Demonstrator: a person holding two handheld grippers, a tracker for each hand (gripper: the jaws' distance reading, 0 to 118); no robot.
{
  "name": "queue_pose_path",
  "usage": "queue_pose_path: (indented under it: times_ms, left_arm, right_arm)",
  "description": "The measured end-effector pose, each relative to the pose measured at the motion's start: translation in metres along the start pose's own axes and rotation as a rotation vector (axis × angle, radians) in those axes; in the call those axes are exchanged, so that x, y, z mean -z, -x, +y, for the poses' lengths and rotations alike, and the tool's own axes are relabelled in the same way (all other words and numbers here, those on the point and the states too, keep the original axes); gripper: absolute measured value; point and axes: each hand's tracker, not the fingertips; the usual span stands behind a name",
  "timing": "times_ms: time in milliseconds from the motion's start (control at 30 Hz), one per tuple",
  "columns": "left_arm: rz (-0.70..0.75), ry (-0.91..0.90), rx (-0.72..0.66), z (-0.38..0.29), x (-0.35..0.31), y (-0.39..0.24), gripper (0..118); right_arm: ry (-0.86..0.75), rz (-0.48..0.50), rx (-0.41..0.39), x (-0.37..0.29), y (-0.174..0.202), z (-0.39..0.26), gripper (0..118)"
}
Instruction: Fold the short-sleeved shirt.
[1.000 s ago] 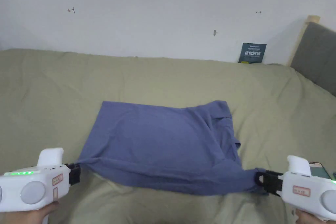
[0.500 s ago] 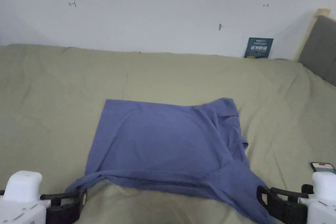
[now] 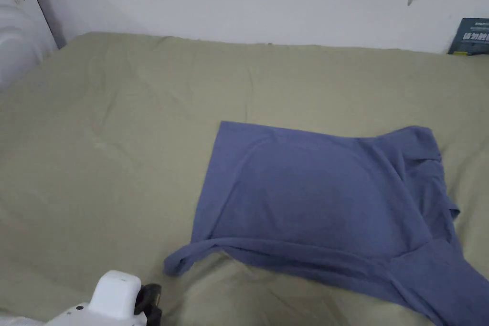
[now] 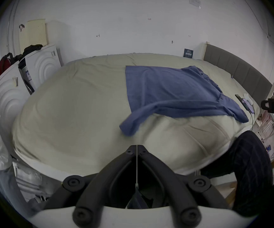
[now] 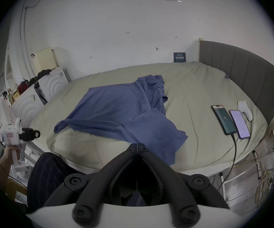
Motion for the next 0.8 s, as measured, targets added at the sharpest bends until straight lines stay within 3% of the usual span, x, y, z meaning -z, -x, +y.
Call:
queue_pose_path:
  times_ms: [33, 67, 267, 333, 400, 433, 500, 633, 667, 700, 733, 800]
  left_arm:
    - [0.003, -0.013, 0.006, 0.006, 0.010, 0.004, 111]
    - [-0.008, -0.004, 0.012, 0.013, 0.027, 0.009, 118]
    - [-0.040, 0.113, 0.125, 0.062, 0.076, -0.004, 116]
    - [-0.042, 0.115, 0.127, 0.045, 0.096, 0.000, 113]
    - [-0.029, 0.112, 0.134, 0.051, 0.098, -0.008, 102]
    - [-0.026, 0.112, 0.137, 0.049, 0.103, -0.004, 75]
    - [-0.016, 0.112, 0.133, 0.054, 0.105, -0.007, 2]
    - [-0.042, 0.119, 0.104, 0.049, 0.107, -0.005, 2]
    - [-0.035, 0.096, 0.114, 0.049, 0.103, -0.006, 2]
    - [-0.037, 0.094, 0.113, 0.049, 0.105, 0.000, 2]
    - [-0.032, 0.088, 0.108, 0.049, 0.105, 0.003, 2]
    - [-0.029, 0.082, 0.102, 0.050, 0.104, 0.010, 2]
  right_arm:
    - [0.005, 0.000, 0.001, 0.002, 0.000, 0.002, 0]
    - [0.005, -0.008, 0.005, 0.003, 0.000, 0.001, 0]
    - [0.017, -0.030, 0.056, 0.011, -0.009, 0.004, 0]
    - [0.025, -0.048, 0.051, 0.010, -0.005, 0.006, 0]
    - [0.037, -0.061, 0.051, 0.013, -0.005, 0.007, 0]
    - [0.047, -0.066, 0.055, 0.014, -0.005, 0.007, 0]
    - [0.061, -0.074, 0.064, 0.017, -0.009, 0.007, 0]
    - [0.118, -0.114, 0.046, 0.033, -0.016, 0.006, 2]
    - [0.123, -0.141, 0.032, 0.039, -0.017, 0.005, 21]
    - [0.127, -0.182, 0.016, 0.046, -0.018, 0.004, 62]
    - [0.155, -0.212, 0.010, 0.056, -0.018, 0.004, 115]
    - [0.258, -0.185, 0.015, 0.075, -0.023, -0.002, 117]
